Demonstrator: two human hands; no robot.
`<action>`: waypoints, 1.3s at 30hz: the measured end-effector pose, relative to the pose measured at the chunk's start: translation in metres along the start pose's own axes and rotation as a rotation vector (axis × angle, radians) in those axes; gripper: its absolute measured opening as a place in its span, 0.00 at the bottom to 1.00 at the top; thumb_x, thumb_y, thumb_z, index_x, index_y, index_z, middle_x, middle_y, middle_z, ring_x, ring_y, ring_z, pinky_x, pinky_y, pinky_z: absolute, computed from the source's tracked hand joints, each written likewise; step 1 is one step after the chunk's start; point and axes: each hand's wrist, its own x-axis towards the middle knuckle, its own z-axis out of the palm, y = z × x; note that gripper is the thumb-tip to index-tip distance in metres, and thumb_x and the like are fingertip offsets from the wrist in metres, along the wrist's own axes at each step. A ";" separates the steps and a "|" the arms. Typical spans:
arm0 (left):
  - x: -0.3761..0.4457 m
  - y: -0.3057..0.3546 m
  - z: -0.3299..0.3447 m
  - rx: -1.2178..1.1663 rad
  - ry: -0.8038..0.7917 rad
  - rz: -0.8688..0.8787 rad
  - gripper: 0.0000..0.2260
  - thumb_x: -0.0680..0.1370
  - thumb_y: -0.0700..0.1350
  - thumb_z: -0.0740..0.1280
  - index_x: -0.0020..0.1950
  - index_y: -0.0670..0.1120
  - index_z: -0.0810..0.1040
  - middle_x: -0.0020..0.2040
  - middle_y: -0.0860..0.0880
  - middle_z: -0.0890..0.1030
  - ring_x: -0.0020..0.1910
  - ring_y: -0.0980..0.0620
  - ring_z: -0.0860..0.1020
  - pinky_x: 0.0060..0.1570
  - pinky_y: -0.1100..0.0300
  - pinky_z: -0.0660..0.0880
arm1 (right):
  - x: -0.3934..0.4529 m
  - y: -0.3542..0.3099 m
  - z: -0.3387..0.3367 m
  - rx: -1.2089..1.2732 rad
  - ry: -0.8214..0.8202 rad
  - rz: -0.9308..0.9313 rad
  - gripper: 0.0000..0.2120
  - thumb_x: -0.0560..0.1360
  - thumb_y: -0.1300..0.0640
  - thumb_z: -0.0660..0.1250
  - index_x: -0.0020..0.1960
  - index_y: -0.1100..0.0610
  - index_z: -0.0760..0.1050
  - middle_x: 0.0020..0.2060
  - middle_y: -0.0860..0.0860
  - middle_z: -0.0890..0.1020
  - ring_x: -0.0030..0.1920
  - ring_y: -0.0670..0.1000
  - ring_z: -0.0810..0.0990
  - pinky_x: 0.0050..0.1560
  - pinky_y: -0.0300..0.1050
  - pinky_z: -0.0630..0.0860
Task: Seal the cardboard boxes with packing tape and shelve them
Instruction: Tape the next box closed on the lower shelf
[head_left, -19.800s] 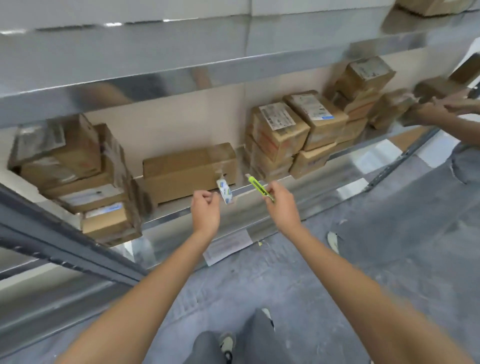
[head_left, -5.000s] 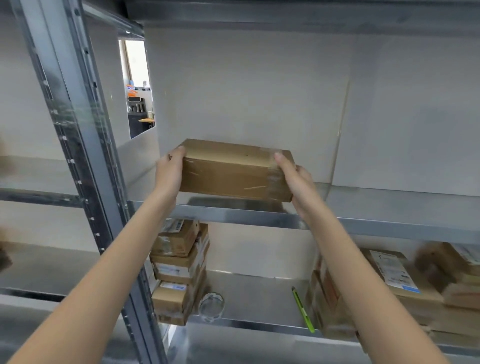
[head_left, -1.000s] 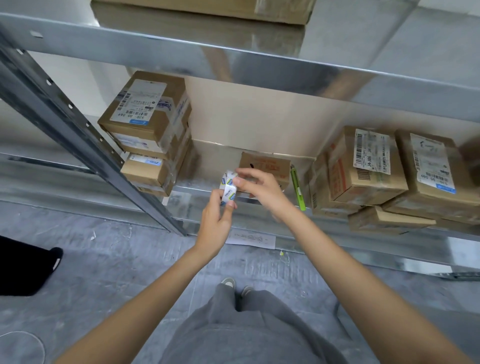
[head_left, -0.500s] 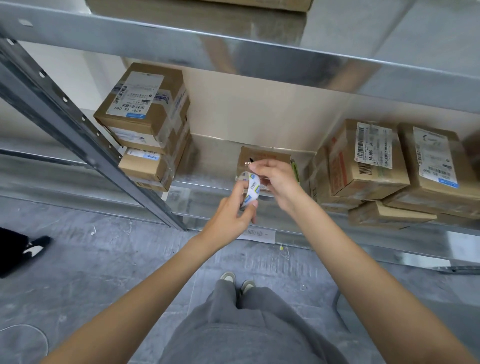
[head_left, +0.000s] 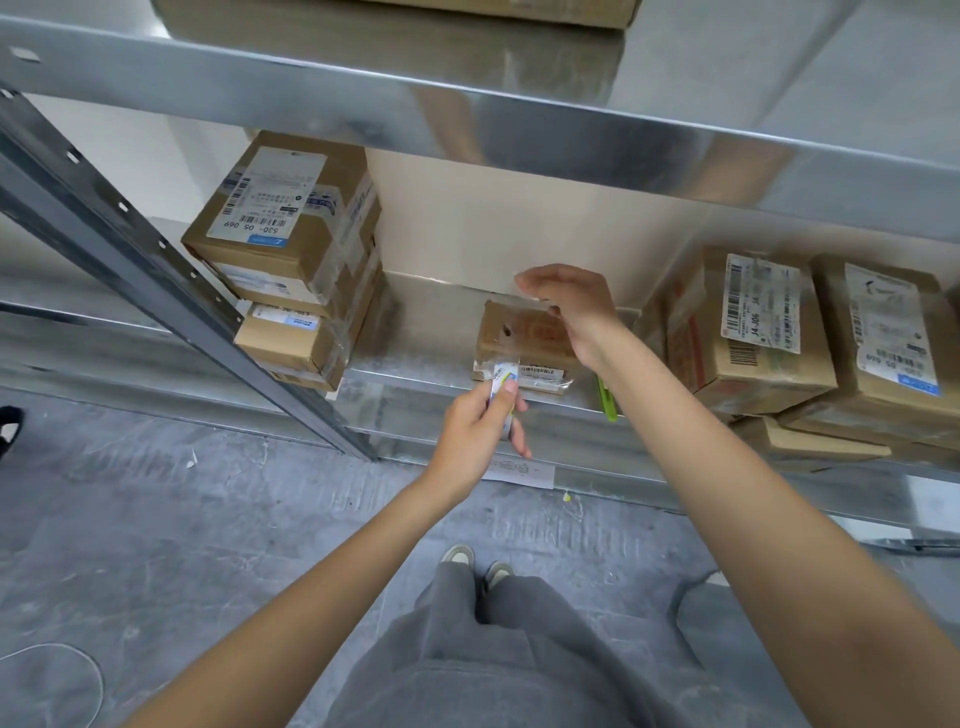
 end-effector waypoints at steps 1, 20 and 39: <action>0.002 -0.002 0.001 0.002 0.018 -0.008 0.16 0.85 0.48 0.56 0.43 0.41 0.74 0.25 0.39 0.74 0.28 0.46 0.79 0.52 0.46 0.76 | 0.004 0.002 0.001 -0.040 -0.002 -0.023 0.05 0.69 0.62 0.75 0.38 0.54 0.81 0.37 0.46 0.83 0.38 0.39 0.79 0.42 0.31 0.72; 0.027 -0.016 0.007 -0.055 0.096 -0.152 0.15 0.85 0.47 0.55 0.42 0.41 0.72 0.23 0.45 0.75 0.28 0.45 0.79 0.53 0.44 0.77 | 0.040 0.033 0.017 -0.664 0.181 -0.127 0.05 0.73 0.52 0.69 0.41 0.47 0.84 0.45 0.41 0.82 0.60 0.52 0.68 0.50 0.48 0.56; 0.054 -0.013 -0.038 -0.005 -0.118 -0.155 0.27 0.79 0.40 0.66 0.72 0.64 0.64 0.61 0.40 0.71 0.48 0.40 0.84 0.41 0.49 0.82 | 0.048 0.027 0.021 -0.627 0.238 0.367 0.32 0.69 0.46 0.69 0.67 0.58 0.63 0.68 0.57 0.63 0.69 0.58 0.62 0.69 0.54 0.62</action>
